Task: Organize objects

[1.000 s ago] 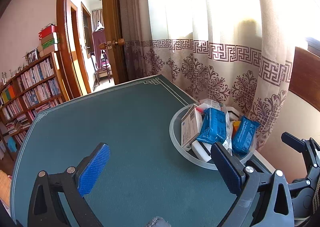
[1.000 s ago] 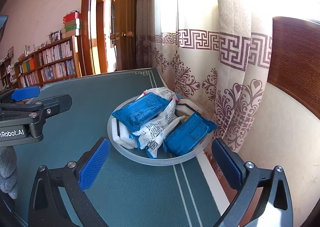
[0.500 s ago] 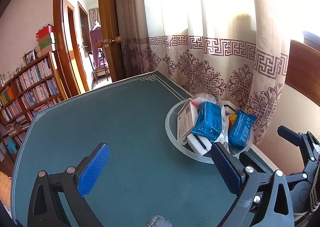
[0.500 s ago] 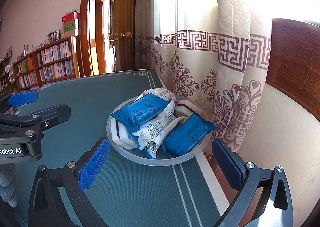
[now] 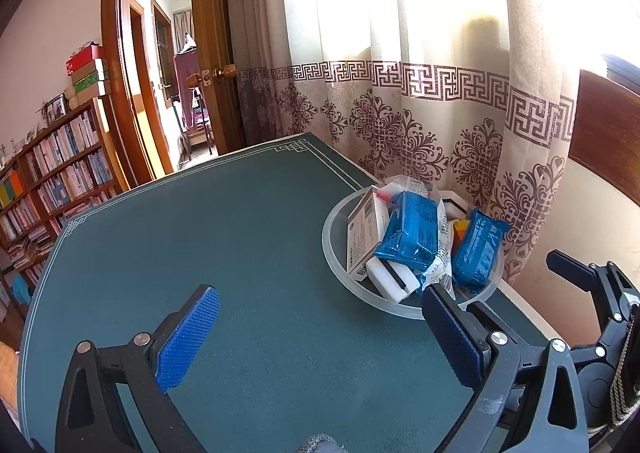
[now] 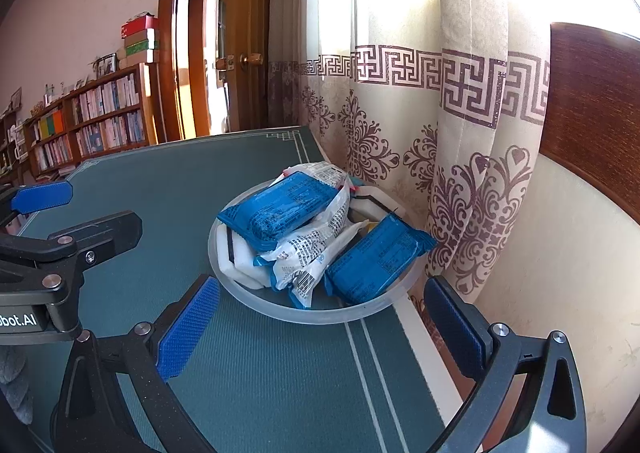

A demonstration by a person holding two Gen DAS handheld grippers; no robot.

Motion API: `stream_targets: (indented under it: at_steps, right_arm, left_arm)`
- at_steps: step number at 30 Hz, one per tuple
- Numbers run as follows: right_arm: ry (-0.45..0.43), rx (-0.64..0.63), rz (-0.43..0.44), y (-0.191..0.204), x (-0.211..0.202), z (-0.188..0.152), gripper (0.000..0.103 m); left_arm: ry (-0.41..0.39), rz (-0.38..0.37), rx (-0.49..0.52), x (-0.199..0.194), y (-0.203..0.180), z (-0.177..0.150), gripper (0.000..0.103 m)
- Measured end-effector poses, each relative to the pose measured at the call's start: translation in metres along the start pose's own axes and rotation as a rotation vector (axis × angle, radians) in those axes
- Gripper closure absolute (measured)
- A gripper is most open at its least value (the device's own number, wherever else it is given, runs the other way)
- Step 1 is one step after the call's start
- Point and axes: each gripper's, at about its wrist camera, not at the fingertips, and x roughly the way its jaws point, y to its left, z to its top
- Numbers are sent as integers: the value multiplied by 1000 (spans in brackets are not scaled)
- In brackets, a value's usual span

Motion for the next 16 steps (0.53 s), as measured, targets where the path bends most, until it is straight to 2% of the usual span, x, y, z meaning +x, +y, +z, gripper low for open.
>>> stream_targets:
  at_steps: [16]
  right_arm:
    - [18, -1, 10, 1, 5, -3, 0]
  left_arm:
    - [8, 2, 30, 4, -6, -2, 0]
